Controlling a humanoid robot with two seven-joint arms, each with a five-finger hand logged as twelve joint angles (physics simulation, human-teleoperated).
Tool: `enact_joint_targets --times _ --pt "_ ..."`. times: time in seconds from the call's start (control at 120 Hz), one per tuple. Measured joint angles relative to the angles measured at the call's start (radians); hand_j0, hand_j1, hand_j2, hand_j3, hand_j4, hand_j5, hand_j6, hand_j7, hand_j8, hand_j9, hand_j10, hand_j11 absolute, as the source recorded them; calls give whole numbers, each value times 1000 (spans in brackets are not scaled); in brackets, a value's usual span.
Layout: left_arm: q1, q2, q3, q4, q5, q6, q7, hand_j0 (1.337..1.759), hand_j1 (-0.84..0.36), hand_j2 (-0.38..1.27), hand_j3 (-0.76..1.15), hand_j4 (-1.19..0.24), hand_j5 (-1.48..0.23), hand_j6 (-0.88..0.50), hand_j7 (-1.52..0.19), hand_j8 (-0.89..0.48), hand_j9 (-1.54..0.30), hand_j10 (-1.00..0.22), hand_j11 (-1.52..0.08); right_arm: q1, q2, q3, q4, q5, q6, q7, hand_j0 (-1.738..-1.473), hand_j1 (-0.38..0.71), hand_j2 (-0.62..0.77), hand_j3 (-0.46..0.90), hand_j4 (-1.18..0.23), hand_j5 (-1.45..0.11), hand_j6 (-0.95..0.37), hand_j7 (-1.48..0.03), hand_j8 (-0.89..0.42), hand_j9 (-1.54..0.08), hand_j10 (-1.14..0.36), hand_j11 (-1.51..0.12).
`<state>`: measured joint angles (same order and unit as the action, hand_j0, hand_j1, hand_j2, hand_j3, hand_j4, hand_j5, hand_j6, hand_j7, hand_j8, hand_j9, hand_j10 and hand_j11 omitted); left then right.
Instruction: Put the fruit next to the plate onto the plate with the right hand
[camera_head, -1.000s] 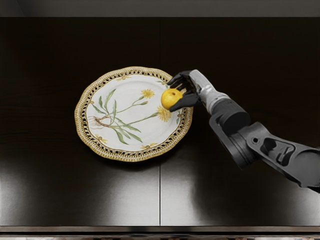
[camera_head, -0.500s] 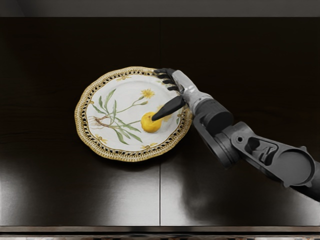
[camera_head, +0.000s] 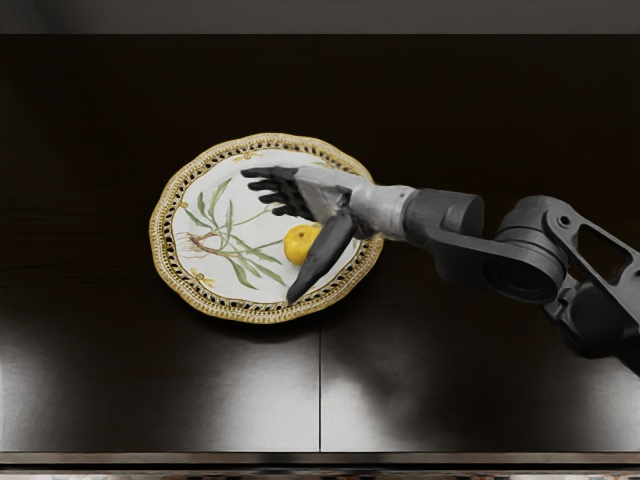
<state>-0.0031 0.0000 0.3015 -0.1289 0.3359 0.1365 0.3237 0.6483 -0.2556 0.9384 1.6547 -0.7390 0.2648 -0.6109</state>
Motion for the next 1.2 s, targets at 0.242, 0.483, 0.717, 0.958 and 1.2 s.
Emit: enact_joint_targets --times 0.242,0.483,0.717,0.958,1.2 --pt "5 0 0 0 0 0 0 1658 339 2 0 -9 -11 -9 -11 -9 -11 -9 -11 -203 -5 318 -7 124 268 0 -1658 -316 -1 0 -29 -37 -28 -37 -27 -37 -28 -37" --pt "2 0 1 0 0 0 0 1658 339 2 0 -9 -11 -9 -11 -9 -11 -8 -11 -312 -38 512 -44 245 338 0 -1658 -321 -3 0 -24 -31 -24 -31 -23 -31 -24 -31" --pt "2 0 1 0 0 0 0 1658 339 2 0 -9 -11 -9 -11 -9 -11 -9 -11 -409 -110 632 -87 389 345 0 -1658 -322 -4 0 -22 -30 -22 -30 -22 -30 -22 -30" --pt "2 0 1 0 0 0 0 1658 339 2 0 -9 -11 -9 -11 -9 -11 -8 -11 -493 -137 773 -145 462 346 0 -1658 -323 -4 0 -22 -29 -21 -29 -21 -29 -22 -29" --pt "2 0 1 0 0 0 0 1658 339 2 0 -9 -11 -9 -11 -9 -11 -8 -11 -509 -140 798 -163 475 346 0 -1658 -323 -4 0 -21 -28 -21 -28 -21 -28 -21 -28"
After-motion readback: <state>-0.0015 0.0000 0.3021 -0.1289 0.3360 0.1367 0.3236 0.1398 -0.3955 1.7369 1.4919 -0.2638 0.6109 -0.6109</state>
